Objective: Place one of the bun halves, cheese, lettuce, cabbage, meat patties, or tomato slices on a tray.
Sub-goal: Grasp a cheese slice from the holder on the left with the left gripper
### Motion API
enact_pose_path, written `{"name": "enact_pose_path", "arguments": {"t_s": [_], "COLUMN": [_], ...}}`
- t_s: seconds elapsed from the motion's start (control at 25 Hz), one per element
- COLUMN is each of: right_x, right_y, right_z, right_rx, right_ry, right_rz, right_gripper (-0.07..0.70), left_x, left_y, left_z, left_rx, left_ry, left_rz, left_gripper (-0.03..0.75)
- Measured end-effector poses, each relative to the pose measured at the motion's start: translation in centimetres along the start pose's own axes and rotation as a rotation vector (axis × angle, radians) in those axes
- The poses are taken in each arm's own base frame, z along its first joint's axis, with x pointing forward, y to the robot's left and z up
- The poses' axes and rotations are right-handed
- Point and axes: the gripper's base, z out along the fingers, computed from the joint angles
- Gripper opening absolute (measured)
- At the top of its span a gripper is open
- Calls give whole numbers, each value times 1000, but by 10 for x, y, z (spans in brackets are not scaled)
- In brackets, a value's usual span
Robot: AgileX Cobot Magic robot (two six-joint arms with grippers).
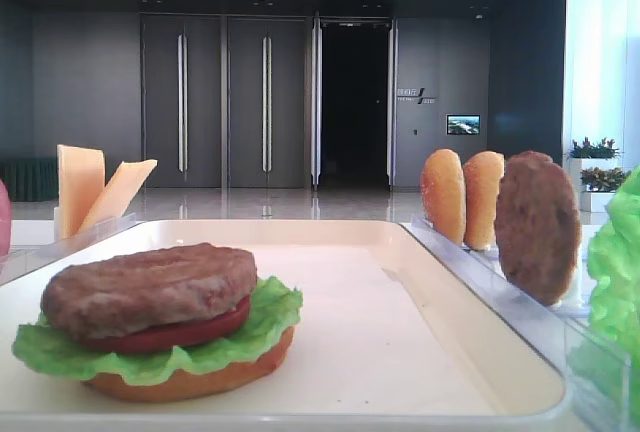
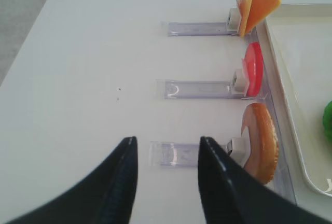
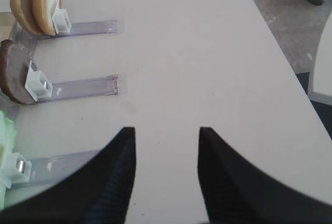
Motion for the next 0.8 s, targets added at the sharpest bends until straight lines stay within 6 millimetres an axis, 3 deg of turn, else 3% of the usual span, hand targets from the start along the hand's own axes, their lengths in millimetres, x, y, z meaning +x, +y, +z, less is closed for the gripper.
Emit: {"name": "enact_pose_path", "arguments": {"t_s": [0.28, 0.56, 0.8], "right_x": [0, 0, 0], "right_y": [0, 0, 0], "right_z": [0, 0, 0], "right_rx": [0, 0, 0], "right_ry": [0, 0, 0], "right_rz": [0, 1, 1], "right_gripper": [306, 306, 306], "left_x": [-59, -129, -181], "left_y": [0, -7, -13], "left_z": [30, 95, 164], "left_rx": [2, 49, 74], "left_ry": [124, 288, 388], "left_rz": [-30, -56, -76], "left_gripper": [313, 316, 317]}}
